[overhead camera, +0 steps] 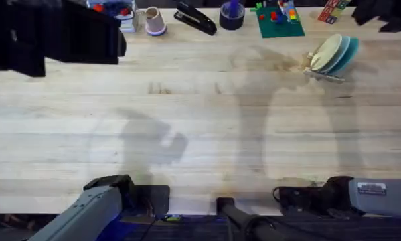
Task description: Pick up the plates from the table one by one and place each into a slot on the dish rack.
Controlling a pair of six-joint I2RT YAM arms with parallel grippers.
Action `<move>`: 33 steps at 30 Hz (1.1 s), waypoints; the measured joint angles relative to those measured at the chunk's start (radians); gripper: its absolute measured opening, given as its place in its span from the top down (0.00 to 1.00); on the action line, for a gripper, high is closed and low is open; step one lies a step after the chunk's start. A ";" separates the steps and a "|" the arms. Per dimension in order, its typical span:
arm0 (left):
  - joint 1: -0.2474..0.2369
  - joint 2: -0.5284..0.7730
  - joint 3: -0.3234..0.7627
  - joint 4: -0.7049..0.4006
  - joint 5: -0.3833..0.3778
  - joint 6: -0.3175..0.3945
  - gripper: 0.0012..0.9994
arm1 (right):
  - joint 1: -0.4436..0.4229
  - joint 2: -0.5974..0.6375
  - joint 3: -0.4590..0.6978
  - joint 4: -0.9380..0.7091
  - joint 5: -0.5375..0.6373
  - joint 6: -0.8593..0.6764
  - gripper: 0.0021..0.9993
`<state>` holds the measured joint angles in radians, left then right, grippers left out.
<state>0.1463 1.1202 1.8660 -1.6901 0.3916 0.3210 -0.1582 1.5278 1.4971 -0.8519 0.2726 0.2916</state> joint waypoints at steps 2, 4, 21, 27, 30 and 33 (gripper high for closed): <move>0.000 0.000 0.000 0.000 0.000 0.000 0.01 | 0.009 -0.048 0.000 -0.033 0.000 0.000 0.47; 0.000 0.000 0.000 0.000 0.000 0.000 0.01 | 0.017 -0.095 0.000 -0.075 0.000 0.000 0.39; 0.000 0.000 0.000 0.000 0.000 0.000 0.01 | 0.103 -0.458 -0.001 -0.458 0.000 -0.013 0.01; 0.000 0.000 0.000 0.000 0.000 0.000 0.00 | 0.134 -0.637 -0.085 -0.458 0.000 -0.050 0.01; 0.000 0.000 0.000 0.000 0.000 0.000 0.01 | 0.148 -0.722 -0.147 -0.462 -0.001 -0.058 0.01; 0.000 0.000 0.000 0.000 0.000 0.000 0.00 | 0.158 -0.792 -0.202 -0.465 -0.023 -0.061 0.01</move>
